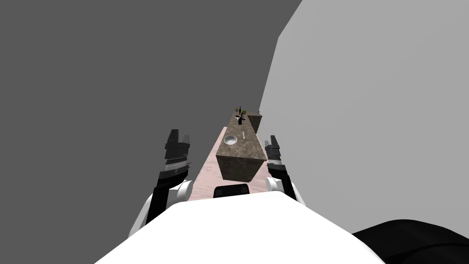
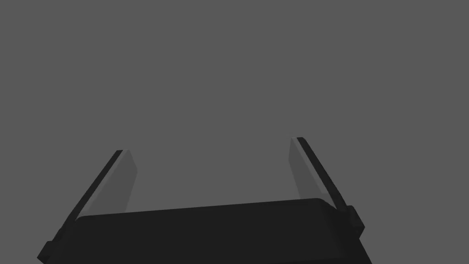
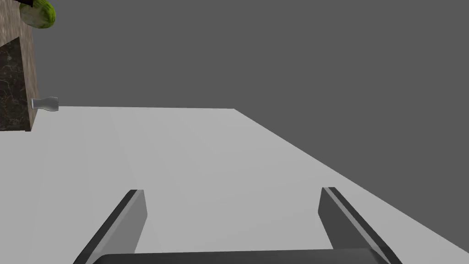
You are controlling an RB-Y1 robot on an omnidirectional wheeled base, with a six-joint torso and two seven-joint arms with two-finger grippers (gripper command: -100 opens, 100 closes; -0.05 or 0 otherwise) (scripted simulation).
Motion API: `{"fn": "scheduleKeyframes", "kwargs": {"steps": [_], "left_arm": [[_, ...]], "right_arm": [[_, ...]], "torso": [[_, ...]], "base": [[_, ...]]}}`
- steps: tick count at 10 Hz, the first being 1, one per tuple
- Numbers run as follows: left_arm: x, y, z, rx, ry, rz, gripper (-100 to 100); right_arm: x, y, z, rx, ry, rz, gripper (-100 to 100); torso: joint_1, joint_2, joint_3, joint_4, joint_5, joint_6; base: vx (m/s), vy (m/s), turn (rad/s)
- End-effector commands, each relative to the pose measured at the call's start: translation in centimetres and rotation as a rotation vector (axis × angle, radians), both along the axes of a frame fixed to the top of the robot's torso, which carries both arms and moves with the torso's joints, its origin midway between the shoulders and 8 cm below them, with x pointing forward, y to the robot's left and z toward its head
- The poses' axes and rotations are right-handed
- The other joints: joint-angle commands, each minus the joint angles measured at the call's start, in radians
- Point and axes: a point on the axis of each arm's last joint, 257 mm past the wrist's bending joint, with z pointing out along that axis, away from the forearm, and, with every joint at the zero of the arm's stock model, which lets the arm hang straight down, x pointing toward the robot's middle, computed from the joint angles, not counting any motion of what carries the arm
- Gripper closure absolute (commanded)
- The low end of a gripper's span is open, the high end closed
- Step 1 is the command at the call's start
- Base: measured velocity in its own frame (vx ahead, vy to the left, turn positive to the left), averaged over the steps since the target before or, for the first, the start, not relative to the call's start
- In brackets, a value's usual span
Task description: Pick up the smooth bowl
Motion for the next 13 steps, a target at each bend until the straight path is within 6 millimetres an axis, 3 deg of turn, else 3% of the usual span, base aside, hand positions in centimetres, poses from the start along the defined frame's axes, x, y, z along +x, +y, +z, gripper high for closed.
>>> {"fn": "scheduleKeyframes", "kwargs": {"steps": [1,13], "left_arm": [[0.0,0.0,0.0,0.0,0.0,0.0,0],[0.0,0.0,0.0,0.0,0.0,0.0,0]], "right_arm": [[0.1,0.2,-0.1,-0.042,0.008,0.012,-100],[1.8,-0.1,-1.8,-0.631,0.066,0.019,-100]], "torso": [[0.0,0.0,0.0,0.0,0.0,0.0],[0.0,0.002,0.001,0.0,0.0,0.0]], "base": [[-0.005,0.001,0.025],[-0.028,-0.002,0.07]]}}
